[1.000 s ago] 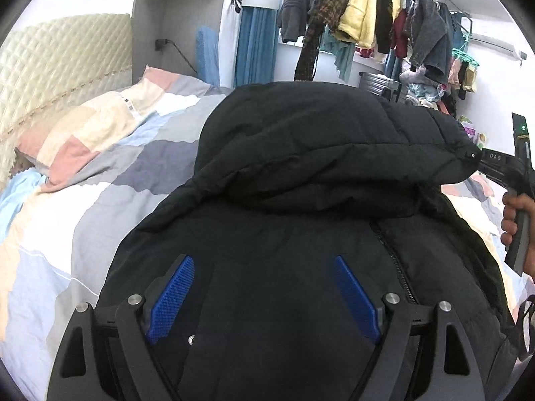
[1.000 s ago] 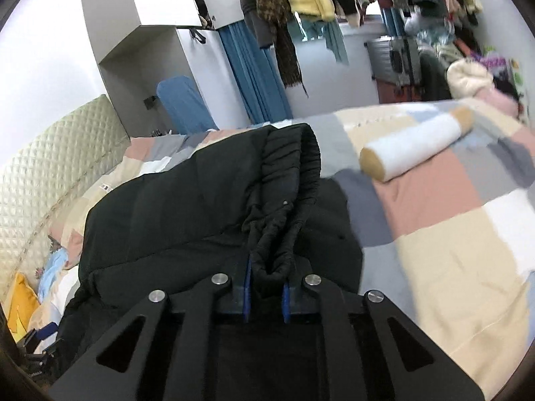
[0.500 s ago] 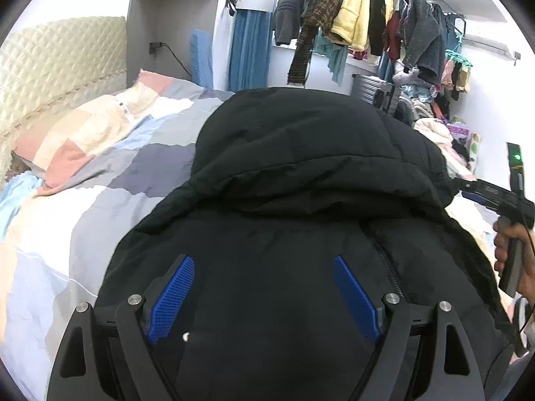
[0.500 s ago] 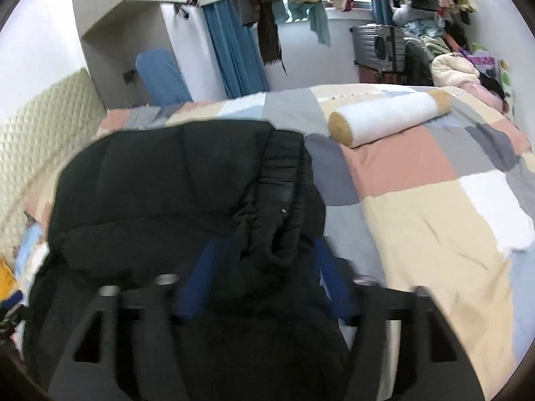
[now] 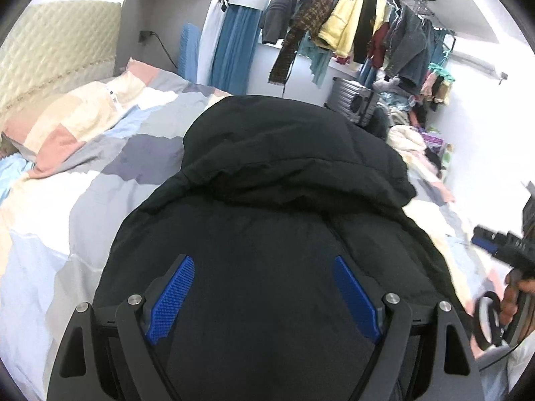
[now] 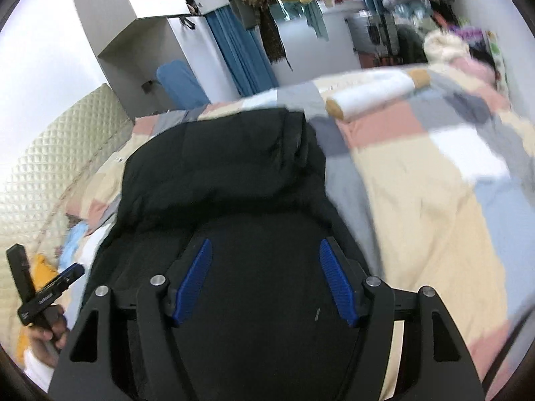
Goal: Fold large clothes
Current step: 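Lift the collar section with both grippers and fold it toward the hem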
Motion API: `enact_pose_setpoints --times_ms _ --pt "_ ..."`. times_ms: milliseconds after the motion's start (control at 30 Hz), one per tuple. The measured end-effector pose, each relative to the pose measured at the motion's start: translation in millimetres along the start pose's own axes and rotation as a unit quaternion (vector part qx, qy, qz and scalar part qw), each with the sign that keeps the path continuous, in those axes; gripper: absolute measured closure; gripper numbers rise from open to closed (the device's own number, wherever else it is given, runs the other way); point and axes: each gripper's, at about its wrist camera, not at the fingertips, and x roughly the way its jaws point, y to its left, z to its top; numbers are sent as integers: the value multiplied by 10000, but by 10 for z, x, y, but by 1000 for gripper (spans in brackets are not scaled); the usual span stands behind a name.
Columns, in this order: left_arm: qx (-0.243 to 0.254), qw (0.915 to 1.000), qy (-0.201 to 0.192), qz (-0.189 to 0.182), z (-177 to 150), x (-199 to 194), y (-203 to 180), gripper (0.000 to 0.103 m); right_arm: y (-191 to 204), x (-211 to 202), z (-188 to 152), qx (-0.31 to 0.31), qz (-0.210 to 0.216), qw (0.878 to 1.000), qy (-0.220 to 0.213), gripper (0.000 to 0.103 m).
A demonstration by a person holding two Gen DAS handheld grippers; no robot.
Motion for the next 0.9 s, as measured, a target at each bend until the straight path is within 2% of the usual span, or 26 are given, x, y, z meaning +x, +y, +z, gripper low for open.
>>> enact_pose_setpoints --times_ms 100,233,300,367,467,533,633,733,800,900 --pt "-42 9999 99 73 -26 -136 85 18 -96 -116 -155 319 118 9993 168 28" --pt "-256 9983 526 -43 -96 -200 260 18 -419 -145 -317 1041 282 9930 474 24" --pt "-409 9951 887 127 -127 -173 365 18 -696 -47 -426 1694 333 9818 788 23" --pt "-739 9896 1235 69 -153 -151 496 18 -932 81 -530 2225 341 9682 1089 23" --pt "-1103 9803 1637 83 -219 -180 668 18 -1113 229 -655 2707 277 9515 1438 23" --pt "-1350 9735 1845 95 -276 -219 815 18 -1151 300 -689 2771 306 9469 1602 23" --pt "-1801 9617 2061 118 -359 -171 1043 18 -1164 470 -774 2752 45 9424 1900 22" --pt "-2305 9468 2235 225 -500 -39 1238 18 -1118 690 -872 2723 -17 9349 2276 22" --pt "-2511 9405 2271 298 -556 16 1313 18 -1074 779 -895 2635 -97 9348 2380 17" --pt "-2807 9291 2364 453 -612 56 1425 18 -989 848 -909 2494 26 9362 2475 9"
